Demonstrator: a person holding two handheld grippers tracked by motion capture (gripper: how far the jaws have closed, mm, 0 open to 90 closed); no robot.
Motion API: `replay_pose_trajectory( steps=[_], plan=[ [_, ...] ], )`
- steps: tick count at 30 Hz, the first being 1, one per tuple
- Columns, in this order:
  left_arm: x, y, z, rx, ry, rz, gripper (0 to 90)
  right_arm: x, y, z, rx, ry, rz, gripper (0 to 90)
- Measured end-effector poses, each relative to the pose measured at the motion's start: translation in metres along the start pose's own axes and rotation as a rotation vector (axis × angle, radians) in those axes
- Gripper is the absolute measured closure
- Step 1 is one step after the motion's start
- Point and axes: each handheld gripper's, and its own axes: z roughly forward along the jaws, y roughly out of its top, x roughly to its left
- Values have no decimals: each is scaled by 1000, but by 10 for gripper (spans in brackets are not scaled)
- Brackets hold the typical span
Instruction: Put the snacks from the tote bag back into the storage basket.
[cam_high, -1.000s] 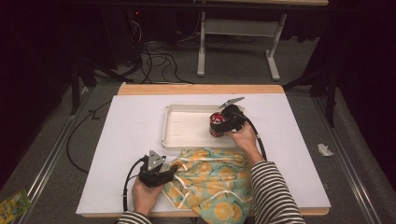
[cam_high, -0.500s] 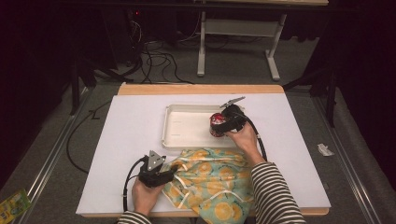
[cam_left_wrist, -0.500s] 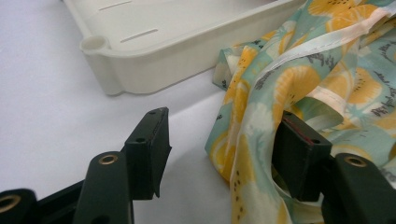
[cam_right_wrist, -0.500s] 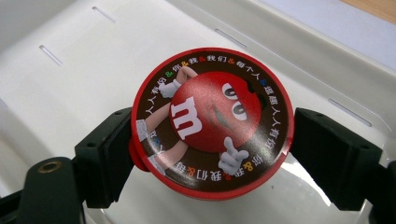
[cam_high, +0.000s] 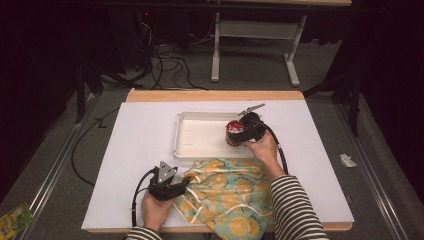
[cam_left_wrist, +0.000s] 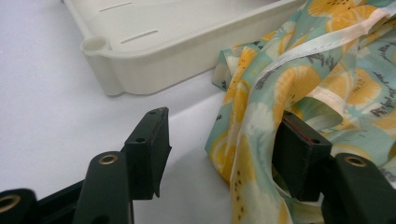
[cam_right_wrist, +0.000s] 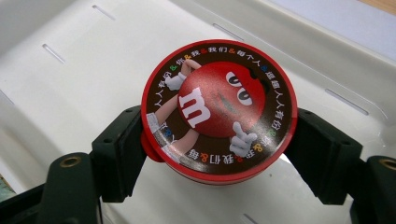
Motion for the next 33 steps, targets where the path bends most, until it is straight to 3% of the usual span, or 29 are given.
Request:
replay_pose_trajectory(
  steps=[20,33],
  plan=[
    [0,0,-1,-9,-1,0,406,1,-9,-5,9,-12,18,271],
    [0,0,-1,-10,-1,0,406,5,-23,-7,8,-35,26,361]
  ],
)
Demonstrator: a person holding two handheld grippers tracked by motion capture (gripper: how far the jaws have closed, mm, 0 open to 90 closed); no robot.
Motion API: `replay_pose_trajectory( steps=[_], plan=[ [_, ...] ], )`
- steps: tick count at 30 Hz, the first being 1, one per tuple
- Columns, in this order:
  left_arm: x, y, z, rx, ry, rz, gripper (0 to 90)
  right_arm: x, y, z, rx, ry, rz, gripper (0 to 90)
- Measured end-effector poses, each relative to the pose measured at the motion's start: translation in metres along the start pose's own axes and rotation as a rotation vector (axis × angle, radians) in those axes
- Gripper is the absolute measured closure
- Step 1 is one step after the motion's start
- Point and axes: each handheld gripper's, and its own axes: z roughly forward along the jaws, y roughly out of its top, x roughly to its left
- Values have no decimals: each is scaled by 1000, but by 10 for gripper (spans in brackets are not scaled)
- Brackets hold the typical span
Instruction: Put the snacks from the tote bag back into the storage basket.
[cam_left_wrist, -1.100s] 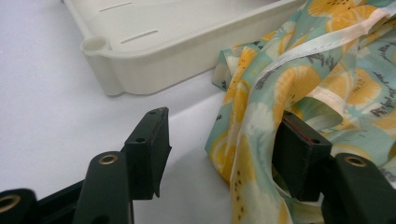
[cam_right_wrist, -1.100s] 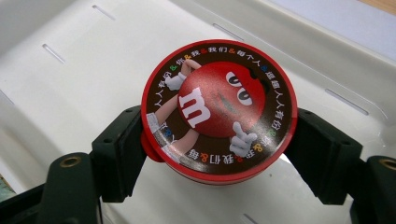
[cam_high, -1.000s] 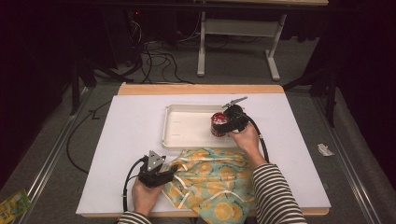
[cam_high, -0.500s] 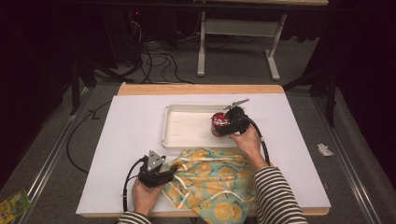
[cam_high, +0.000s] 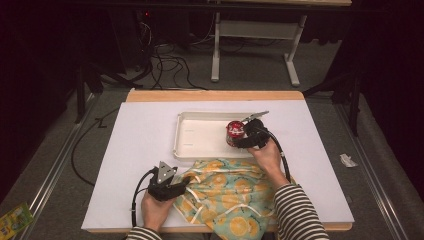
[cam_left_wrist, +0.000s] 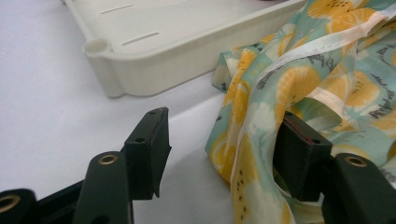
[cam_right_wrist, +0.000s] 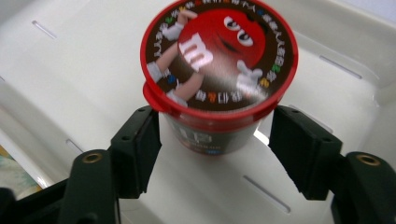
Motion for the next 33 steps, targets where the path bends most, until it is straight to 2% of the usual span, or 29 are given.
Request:
replay_pose_trajectory(
  steps=[4,8,12,33],
  plan=[
    [0,0,0,-1,0,0,406,-1,-2,1,8,-8,5,432],
    [0,0,0,-3,2,1,406,-1,-2,3,12,-18,6,460],
    [0,0,0,-2,1,2,405,-4,-3,5,29,-23,34,463],
    [-1,0,0,-4,3,7,406,-25,-5,14,28,-86,138,468]
  ],
)
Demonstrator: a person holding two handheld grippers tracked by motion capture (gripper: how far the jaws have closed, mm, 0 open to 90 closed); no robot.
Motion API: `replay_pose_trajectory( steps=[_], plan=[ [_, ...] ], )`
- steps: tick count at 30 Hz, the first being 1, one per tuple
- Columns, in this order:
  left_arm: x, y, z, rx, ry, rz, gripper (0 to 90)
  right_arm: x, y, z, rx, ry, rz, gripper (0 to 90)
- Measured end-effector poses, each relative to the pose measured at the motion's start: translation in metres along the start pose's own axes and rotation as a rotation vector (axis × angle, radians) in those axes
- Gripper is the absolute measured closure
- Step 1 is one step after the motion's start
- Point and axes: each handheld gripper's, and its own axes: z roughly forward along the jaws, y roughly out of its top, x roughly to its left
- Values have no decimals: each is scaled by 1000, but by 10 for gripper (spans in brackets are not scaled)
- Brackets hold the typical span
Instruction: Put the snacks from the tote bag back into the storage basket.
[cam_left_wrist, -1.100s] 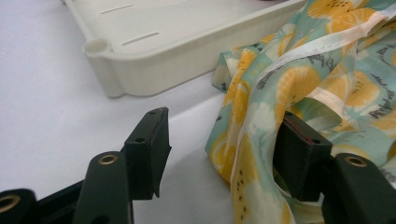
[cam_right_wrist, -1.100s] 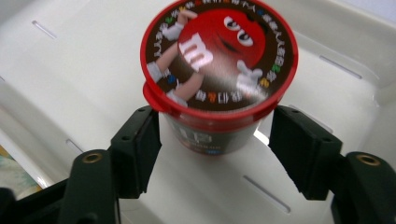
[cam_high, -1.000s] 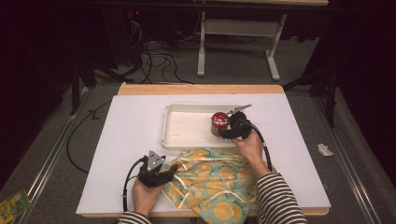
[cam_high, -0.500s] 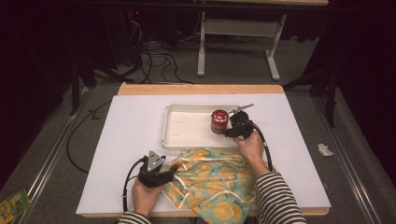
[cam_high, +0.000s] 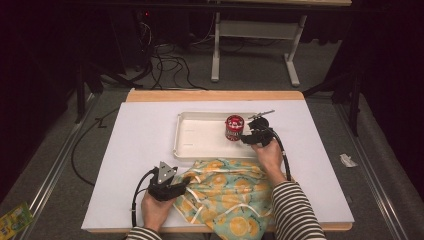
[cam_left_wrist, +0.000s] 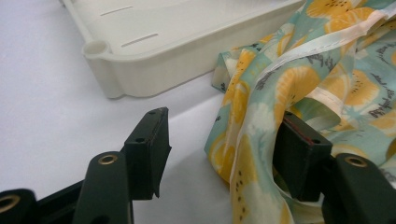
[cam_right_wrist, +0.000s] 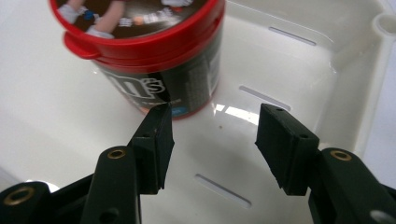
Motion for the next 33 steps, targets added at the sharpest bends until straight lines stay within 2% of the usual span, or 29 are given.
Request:
replay_pose_trajectory(
  steps=[6,10,13,15,19,24,25,27,33],
  plan=[
    [1,0,0,-1,-4,-14,399,-5,-1,4,13,-4,39,465],
    [2,0,-1,-12,-6,-20,398,1,-2,-3,4,9,19,473],
    [2,0,-2,-17,-10,-20,398,8,-3,-14,-26,17,-29,485],
    [3,2,-4,-38,-25,-25,396,8,-3,-21,-41,20,-30,492],
    [3,8,-11,-43,-38,-11,383,6,-5,-30,-65,21,-39,493],
    [3,15,-19,-64,-75,-12,362,6,-8,-39,-95,15,-57,487],
    [3,18,-22,-71,-95,-10,349,6,-9,-44,-103,20,-59,466],
    [3,22,-25,-71,-106,0,335,5,-10,-48,-121,29,-48,431],
    [4,28,-30,-91,-157,-24,304,4,-16,-62,-169,51,-54,428]
  ],
)
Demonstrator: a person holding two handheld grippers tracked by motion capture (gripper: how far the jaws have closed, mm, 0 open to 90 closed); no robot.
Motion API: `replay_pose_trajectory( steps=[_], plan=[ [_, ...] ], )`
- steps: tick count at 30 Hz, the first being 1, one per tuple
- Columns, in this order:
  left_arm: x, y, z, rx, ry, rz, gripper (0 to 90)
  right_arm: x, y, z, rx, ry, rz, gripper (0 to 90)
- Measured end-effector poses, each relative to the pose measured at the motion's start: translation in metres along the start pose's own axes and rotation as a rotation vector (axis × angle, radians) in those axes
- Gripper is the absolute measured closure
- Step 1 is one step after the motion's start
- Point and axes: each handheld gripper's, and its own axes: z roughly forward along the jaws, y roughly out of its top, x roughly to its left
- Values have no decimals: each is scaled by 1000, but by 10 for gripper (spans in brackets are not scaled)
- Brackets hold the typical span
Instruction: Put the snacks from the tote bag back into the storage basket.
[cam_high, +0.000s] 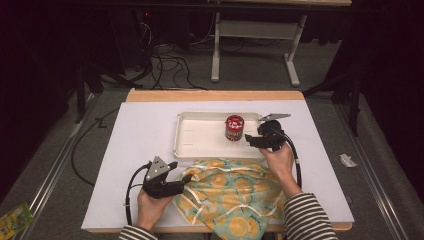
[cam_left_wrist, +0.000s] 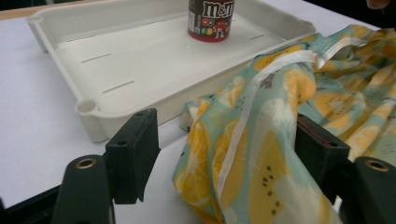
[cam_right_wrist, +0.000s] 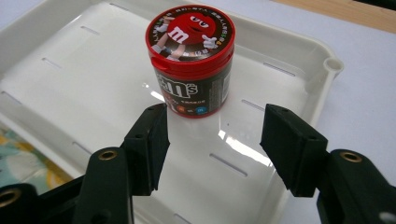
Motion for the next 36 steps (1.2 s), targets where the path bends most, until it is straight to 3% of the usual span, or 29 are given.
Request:
replay_pose_trajectory(
  steps=[6,11,21,36],
  plan=[
    [-2,2,-5,-10,-31,16,282,1,-4,-14,-27,-8,-16,401],
    [-3,3,-9,-16,-30,15,260,4,-8,-25,-65,-14,-30,398],
    [0,3,-16,-38,-8,8,277,5,-21,-46,-124,2,-25,385],
    [14,2,-33,-70,39,-29,306,-3,-43,-76,-225,-24,-4,339]
  ],
)
